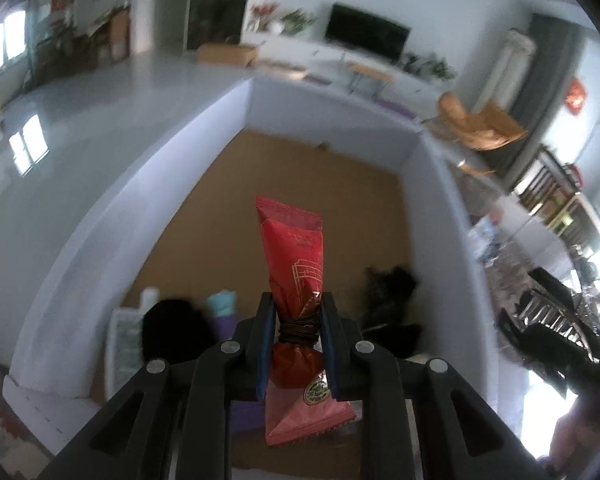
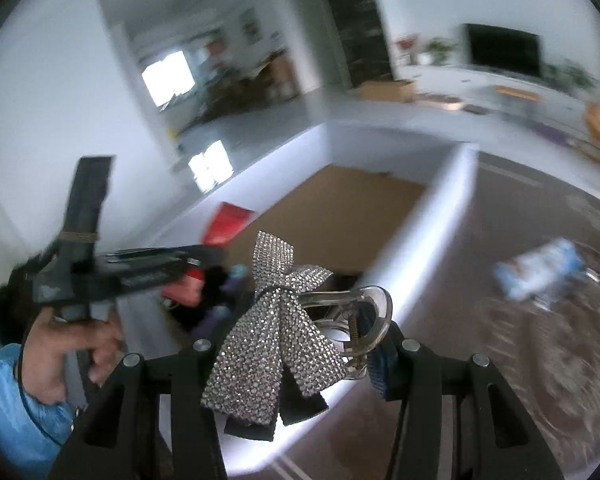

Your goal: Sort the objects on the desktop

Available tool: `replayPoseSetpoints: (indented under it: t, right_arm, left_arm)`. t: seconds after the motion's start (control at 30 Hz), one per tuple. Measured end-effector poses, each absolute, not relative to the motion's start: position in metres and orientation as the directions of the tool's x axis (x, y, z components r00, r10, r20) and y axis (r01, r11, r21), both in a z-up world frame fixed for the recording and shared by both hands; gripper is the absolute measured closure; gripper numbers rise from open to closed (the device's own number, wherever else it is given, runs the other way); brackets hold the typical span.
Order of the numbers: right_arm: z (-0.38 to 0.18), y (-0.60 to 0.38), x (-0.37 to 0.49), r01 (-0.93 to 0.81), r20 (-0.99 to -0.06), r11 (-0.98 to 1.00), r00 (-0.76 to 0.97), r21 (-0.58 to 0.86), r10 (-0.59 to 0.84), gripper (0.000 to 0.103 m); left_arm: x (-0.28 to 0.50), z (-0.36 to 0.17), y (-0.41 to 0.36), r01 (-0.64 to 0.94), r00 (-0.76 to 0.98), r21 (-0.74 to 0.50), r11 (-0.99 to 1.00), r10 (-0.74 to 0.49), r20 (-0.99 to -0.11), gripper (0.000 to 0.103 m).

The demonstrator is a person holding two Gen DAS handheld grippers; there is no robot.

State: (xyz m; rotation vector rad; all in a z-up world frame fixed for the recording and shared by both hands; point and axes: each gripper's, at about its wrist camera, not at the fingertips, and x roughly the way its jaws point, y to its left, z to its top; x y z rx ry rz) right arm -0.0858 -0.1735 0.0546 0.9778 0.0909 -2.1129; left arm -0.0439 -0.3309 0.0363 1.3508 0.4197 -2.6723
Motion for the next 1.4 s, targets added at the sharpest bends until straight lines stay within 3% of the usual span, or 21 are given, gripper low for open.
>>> replayPoseSetpoints:
  t: [0.07,0.1,0.13,0.2,0.23,0.3,0.4,0.5,0.57,0.7,0.77,0.8,0.83,0.9,1.03,1.4]
  right_arm:
    - [0.045,-0.207,-0.089,0.708,-0.698,-0.670,-0.364,0.224,-0.617,0.053]
    - [0.040,-0.221,-0.091,0.715,-0.718,-0.662,-0.339,0.224,-0.608,0.053]
    - [0.034,-0.232,-0.095,0.716,-0.736,-0.661,-0.320,0.225,-0.597,0.051]
    - [0.024,-0.246,-0.102,0.705,-0.755,-0.667,-0.295,0.241,-0.585,0.031]
    - [0.022,-0.246,-0.104,0.696,-0.753,-0.671,-0.294,0.254,-0.589,0.021]
    - [0.027,-0.235,-0.103,0.674,-0.712,-0.678,-0.320,0.292,-0.625,0.019]
    - [0.043,-0.204,-0.100,0.659,-0.634,-0.685,-0.393,0.310,-0.666,0.014]
    - [0.054,-0.157,-0.097,0.620,-0.559,-0.734,-0.516,0.278,-0.648,0.000]
    - [0.045,-0.111,-0.096,0.560,-0.535,-0.795,-0.610,0.231,-0.585,0.000]
    - [-0.004,-0.030,-0.101,0.395,-0.625,-0.912,-0.686,0.108,-0.372,0.000]
    - [-0.031,0.008,-0.105,0.317,-0.702,-0.948,-0.667,0.038,-0.251,0.000]
    - [-0.045,0.032,-0.105,0.275,-0.734,-0.961,-0.652,0.001,-0.188,0.000]
    - [-0.052,0.045,-0.104,0.252,-0.747,-0.968,-0.647,-0.020,-0.153,0.000]
    - [-0.063,0.081,-0.104,0.186,-0.764,-0.980,-0.641,-0.073,-0.065,0.000]
    - [-0.070,0.126,-0.097,0.095,-0.775,-0.993,-0.632,-0.076,-0.001,0.000]
    - [-0.067,0.144,-0.096,0.023,-0.808,-0.999,-0.589,-0.031,0.012,0.000]
  left_arm:
    - [-0.046,0.025,-0.336,0.261,-0.558,-0.171,-0.950,-0.004,-0.830,0.081]
    - [-0.048,0.018,-0.338,0.275,-0.530,-0.160,-0.948,-0.010,-0.848,0.074]
    - [-0.047,0.015,-0.338,0.284,-0.515,-0.156,-0.946,-0.013,-0.857,0.061]
    - [-0.043,0.016,-0.340,0.300,-0.535,-0.178,-0.937,-0.010,-0.845,0.046]
    - [-0.040,0.019,-0.341,0.306,-0.552,-0.182,-0.935,-0.018,-0.834,0.030]
    - [-0.032,0.029,-0.340,0.344,-0.579,-0.131,-0.930,-0.101,-0.809,0.019]
    - [-0.019,0.041,-0.330,0.351,-0.629,-0.104,-0.931,-0.152,-0.763,0.019]
    - [-0.013,0.055,-0.306,0.331,-0.680,-0.121,-0.936,-0.147,-0.718,0.019]
    - [-0.007,0.065,-0.278,0.297,-0.722,-0.167,-0.940,-0.107,-0.684,0.019]
    - [0.012,0.086,-0.195,0.112,-0.810,-0.277,-0.954,0.074,-0.582,0.017]
    - [0.022,0.090,-0.155,0.018,-0.822,-0.288,-0.957,0.150,-0.550,0.011]
    - [0.028,0.087,-0.126,-0.047,-0.819,-0.285,-0.957,0.201,-0.538,0.000]
    - [0.032,0.082,-0.107,-0.095,-0.810,-0.281,-0.955,0.239,-0.536,0.000]
    - [0.032,0.057,-0.059,-0.204,-0.756,-0.245,-0.948,0.312,-0.575,0.000]
    - [0.019,0.007,-0.005,-0.268,-0.665,-0.158,-0.950,0.302,-0.683,0.000]
    - [-0.020,-0.050,-0.021,-0.162,-0.619,-0.071,-0.984,0.157,-0.769,0.000]
